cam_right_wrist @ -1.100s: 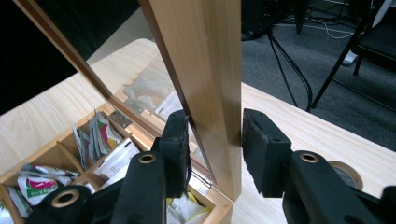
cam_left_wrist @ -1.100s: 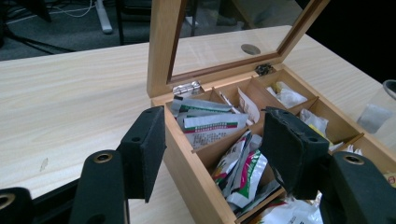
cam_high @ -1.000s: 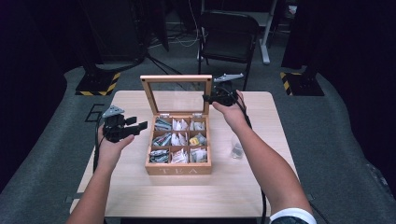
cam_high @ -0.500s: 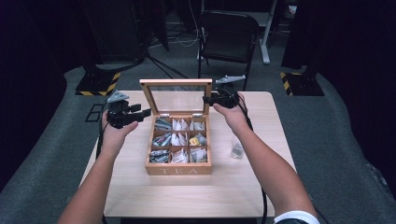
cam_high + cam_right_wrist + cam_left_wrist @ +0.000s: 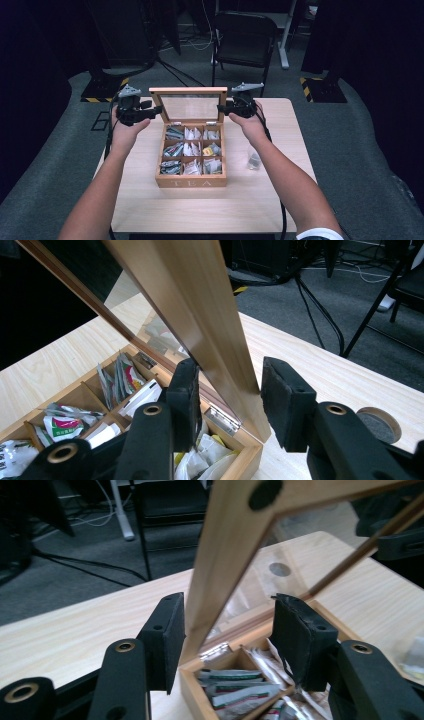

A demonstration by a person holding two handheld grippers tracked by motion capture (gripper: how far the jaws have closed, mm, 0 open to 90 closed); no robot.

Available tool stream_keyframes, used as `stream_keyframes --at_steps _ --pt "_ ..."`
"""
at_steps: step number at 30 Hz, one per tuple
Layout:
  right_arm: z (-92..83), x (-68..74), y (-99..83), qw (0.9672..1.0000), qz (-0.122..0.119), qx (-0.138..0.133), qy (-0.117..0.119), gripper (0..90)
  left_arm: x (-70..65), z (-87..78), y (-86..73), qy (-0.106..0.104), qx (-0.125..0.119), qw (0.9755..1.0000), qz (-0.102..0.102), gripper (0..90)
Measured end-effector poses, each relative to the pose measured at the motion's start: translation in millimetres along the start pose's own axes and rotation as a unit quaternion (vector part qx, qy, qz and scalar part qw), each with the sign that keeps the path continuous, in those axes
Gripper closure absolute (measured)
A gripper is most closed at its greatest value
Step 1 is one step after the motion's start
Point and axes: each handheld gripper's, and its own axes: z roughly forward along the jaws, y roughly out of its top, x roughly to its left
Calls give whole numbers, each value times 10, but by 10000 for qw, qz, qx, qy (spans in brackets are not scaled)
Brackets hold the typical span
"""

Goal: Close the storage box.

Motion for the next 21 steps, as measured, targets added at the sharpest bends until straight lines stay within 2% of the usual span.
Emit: stream_keyframes --at_steps 4,10,15,17,19,21 --pt "-8 0 -4 10000 -41 24 28 588 -14 5 59 40 13 9998 180 506" --pt "-19 0 -26 10000 -29 17 86 584 -41 15 95 93 -14 9995 300 564" --pt "-32 4 -53 9999 -23 9 134 576 -39 -2 93 64 19 9994 351 594" --pt "-45 -2 -64 9997 139 -2 221 545 -19 -14 79 40 24 9995 302 619" --pt "-61 9 -63 9995 183 -23 241 535 2 -15 57 -46 -25 9998 201 624" --pt "-85 37 -55 9997 97 -22 215 529 -6 -18 47 -25 -40 9998 217 624"
